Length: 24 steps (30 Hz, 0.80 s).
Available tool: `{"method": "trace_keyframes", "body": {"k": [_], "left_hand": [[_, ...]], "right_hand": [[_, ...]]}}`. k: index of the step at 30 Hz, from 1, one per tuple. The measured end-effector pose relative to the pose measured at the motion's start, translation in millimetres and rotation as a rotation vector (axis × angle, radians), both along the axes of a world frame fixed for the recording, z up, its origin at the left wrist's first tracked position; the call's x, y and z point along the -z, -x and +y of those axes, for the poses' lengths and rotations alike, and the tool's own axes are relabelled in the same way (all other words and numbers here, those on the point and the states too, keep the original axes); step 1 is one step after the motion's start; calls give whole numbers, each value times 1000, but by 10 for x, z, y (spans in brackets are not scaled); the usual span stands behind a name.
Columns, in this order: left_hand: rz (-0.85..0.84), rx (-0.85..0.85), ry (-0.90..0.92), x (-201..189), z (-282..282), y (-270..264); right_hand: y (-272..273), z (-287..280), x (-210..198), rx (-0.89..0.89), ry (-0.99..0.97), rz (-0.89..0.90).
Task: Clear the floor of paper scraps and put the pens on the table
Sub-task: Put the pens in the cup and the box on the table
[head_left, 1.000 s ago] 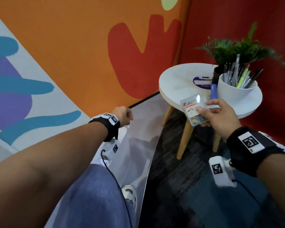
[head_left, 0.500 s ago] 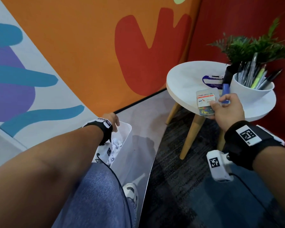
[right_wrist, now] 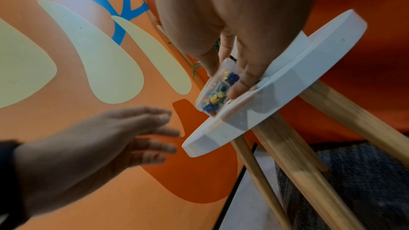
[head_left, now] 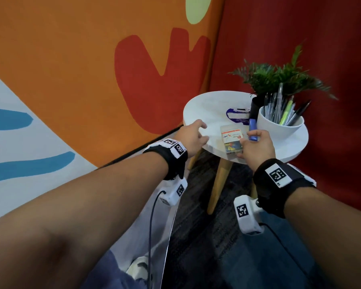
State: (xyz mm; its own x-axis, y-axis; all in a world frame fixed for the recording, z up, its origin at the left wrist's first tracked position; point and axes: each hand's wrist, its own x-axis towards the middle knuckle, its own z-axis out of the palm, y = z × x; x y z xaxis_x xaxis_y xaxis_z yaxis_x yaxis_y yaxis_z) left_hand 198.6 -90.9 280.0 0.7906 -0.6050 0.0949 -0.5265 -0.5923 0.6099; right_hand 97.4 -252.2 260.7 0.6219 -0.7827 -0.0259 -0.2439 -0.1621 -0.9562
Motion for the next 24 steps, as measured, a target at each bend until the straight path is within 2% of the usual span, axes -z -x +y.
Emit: {"method": "trace_keyframes", "body": {"k": [4, 7, 12, 14, 19, 24], "left_hand": [[68, 113, 83, -45, -438, 87], [-35, 210, -17, -38, -608, 91], [-97, 202, -67, 29, -738, -2], [-91, 206, -67, 65, -766, -33], [-149, 189, -102, 147, -814, -115], [-125, 139, -81, 180, -848, -133]], "right_hand": [[32, -14, -31, -1, -4, 4], [16, -53, -7, 7, 28, -9], [-126, -295, 199, -41, 47, 14], [-103, -230, 73, -62, 91, 64], [-39, -224, 27, -133, 402, 246], [68, -210, 38, -57, 585, 134]]}}
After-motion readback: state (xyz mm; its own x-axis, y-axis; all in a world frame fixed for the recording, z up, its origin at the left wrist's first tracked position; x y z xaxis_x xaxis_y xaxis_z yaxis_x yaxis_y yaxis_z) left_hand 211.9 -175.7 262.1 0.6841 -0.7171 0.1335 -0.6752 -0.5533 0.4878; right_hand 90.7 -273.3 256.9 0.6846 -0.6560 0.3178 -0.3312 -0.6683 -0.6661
